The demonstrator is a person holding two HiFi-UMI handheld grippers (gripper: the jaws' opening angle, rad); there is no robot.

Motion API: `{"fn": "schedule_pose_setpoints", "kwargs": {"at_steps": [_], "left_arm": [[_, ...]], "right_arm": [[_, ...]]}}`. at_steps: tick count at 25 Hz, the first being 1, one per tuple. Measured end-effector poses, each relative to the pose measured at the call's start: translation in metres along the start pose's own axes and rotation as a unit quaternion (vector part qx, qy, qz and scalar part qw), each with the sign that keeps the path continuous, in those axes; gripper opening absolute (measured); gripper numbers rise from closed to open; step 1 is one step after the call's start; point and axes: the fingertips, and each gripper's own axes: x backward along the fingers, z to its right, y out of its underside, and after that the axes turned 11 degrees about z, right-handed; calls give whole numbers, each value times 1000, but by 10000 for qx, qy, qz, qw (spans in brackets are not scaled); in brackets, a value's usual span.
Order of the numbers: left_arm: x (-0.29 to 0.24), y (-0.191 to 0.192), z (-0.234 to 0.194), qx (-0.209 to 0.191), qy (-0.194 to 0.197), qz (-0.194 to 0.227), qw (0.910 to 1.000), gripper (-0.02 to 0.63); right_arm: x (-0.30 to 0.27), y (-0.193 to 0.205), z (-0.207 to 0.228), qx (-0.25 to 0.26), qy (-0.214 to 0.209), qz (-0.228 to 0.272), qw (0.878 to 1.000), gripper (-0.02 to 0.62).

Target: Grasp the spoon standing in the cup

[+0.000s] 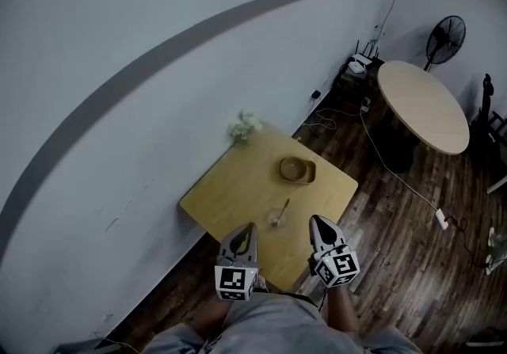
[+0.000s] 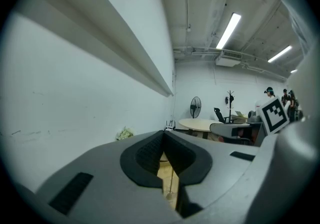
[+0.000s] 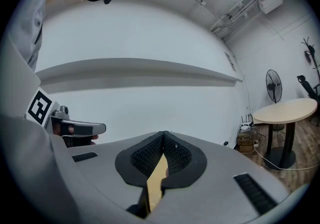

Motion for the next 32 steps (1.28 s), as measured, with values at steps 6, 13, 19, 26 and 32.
{"fn": "schedule_pose_setpoints", "kwargs": {"at_steps": [6, 13, 19, 26, 32], "left_arm": [[-16, 4, -19, 84, -100, -43, 9999, 2], [-22, 11, -28, 186, -348, -133, 9991, 2], [-19, 15, -36, 246, -577, -231, 9978, 2], [-12, 10, -49, 274, -884, -220, 9955, 2], [-9, 8, -58, 229, -1080, -239, 9936, 2]], "right_arm": [[-16, 43, 6, 27, -106, -525, 9986, 0], [-36, 113, 13, -258, -480, -1352, 9893, 77], [-52, 141, 15, -274, -716, -1674, 9829, 95], [-68, 168, 30, -370, -768, -1982, 9764, 95], [-76, 189, 36, -447, -849, -2242, 9698, 100]]}}
